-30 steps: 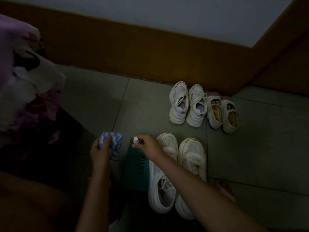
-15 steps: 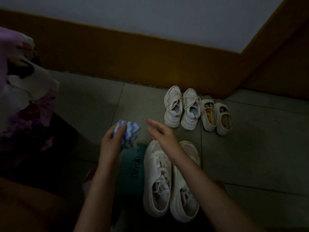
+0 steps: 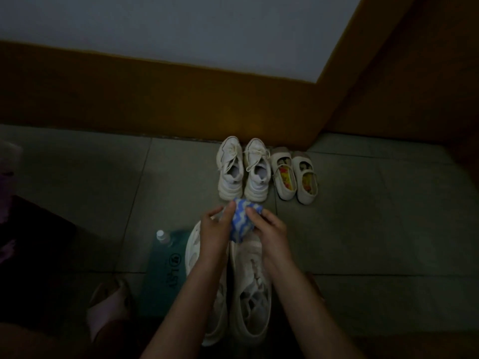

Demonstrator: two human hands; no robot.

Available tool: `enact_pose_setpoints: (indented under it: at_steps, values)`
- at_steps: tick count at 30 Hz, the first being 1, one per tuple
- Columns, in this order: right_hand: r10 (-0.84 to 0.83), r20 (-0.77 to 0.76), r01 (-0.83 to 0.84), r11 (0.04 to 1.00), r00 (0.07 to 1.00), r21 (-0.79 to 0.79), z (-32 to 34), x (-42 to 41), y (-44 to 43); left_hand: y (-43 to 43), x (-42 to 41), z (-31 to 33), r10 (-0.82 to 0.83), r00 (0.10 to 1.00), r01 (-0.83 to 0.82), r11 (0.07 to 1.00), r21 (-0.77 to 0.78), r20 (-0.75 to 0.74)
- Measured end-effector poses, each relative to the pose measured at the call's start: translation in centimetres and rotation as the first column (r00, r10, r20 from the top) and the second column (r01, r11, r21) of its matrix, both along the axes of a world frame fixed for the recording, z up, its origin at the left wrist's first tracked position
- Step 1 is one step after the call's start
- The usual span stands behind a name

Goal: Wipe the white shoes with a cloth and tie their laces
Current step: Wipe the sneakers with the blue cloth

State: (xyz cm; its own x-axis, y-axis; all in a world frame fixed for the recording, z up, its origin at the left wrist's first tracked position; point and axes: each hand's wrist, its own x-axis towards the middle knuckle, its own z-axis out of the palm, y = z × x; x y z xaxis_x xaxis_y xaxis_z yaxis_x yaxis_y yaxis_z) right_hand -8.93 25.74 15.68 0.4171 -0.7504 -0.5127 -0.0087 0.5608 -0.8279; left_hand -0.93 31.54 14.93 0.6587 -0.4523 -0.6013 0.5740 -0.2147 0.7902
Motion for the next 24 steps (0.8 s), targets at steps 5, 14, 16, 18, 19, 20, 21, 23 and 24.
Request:
enact_pose_setpoints:
  at_steps: [5,14,16,18,19,20,21,23,24]
  values:
    - [-0.088,0.044,0.084,0.993,0.995,0.081,-1.1,-1.5,-0.6,-2.2,-1.1,-0.6,-0.123,0.988,0.120,0.992,-0.031,-0.092]
    - [-0.082,0.129,0.056,0.979,0.988,0.194,-2.7,-3.1,-2.8,-4.1,-2.4,-1.2,-0.218,0.972,0.225,0.972,0.075,-0.083]
    - [-0.126,0.160,0.095,0.977,0.979,0.190,-2.8,-3.4,-4.3,-3.4,-2.9,-1.2,-0.192,0.976,0.176,0.972,0.153,0.098]
    - [-0.168,0.143,0.144,0.976,0.975,0.166,-2.9,-3.6,-6.5,-1.7,-4.0,-1.4,-0.221,0.907,0.136,0.959,0.248,0.358]
    - [-0.171,0.125,0.153,0.978,0.977,0.140,-3.0,-3.6,-7.6,-0.8,-5.0,-1.6,-0.287,0.847,0.153,0.938,0.312,0.448]
    - [-0.165,0.102,0.154,0.982,0.981,0.107,-3.2,-3.5,-8.7,0.1,-6.1,-1.8,-0.347,0.791,0.166,0.914,0.369,0.505]
    - [-0.144,0.066,0.140,0.988,0.987,0.064,-3.4,-3.3,-9.6,0.8,-7.2,-2.3,-0.394,0.747,0.173,0.893,0.415,0.536]
    - [-0.059,-0.071,0.055,0.997,0.996,-0.060,-4.3,-2.7,-11.0,1.7,-9.1,-3.5,-0.444,0.719,0.168,0.857,0.487,0.535]
    - [-0.004,-0.164,-0.019,0.991,0.986,-0.135,-4.9,-2.3,-11.4,1.8,-9.7,-3.8,-0.461,0.724,0.171,0.841,0.514,0.513]
